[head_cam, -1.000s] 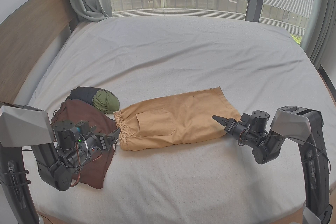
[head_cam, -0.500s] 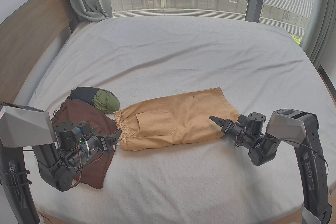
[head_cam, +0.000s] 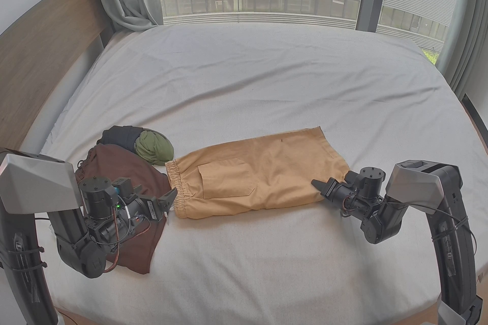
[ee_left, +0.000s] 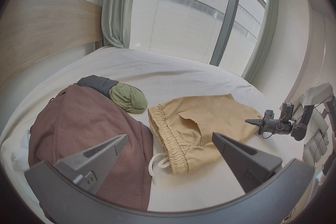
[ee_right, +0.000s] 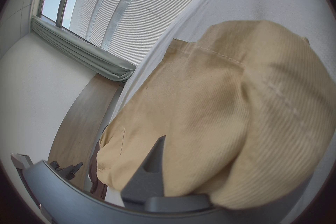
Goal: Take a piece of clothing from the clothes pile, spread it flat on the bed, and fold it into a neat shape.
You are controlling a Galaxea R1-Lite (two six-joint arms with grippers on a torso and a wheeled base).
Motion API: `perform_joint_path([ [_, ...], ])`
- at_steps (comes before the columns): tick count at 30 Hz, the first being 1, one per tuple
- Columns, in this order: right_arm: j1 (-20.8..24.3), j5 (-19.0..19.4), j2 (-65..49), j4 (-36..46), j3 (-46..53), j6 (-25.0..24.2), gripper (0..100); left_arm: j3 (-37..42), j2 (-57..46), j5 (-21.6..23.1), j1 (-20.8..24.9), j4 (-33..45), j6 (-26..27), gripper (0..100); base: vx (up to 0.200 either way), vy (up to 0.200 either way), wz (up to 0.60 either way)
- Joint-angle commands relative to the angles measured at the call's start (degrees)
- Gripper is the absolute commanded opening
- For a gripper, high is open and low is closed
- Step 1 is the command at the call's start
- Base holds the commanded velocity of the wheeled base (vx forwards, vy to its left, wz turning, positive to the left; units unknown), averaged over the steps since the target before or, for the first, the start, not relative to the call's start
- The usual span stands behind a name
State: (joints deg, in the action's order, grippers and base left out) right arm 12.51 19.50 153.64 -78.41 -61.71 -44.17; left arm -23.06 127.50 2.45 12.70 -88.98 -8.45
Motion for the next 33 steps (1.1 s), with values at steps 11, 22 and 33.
perform_joint_path([
  [11,1.82,-0.08,-9.41,-5.53,16.09,1.89,0,0.04,0.64,0.01,0.13,-0.05,-1.04,100,0.000,0.000,0.00],
  [22,-1.17,-0.78,-13.28,-10.01,33.85,8.75,0,0.21,0.82,0.10,0.57,-0.05,-1.66,100,0.000,0.000,0.00],
  [33,-4.95,-0.87,-13.80,-10.01,41.32,12.61,0,0.65,0.91,0.27,1.62,-0.05,-3.24,100,0.000,0.000,0.00],
])
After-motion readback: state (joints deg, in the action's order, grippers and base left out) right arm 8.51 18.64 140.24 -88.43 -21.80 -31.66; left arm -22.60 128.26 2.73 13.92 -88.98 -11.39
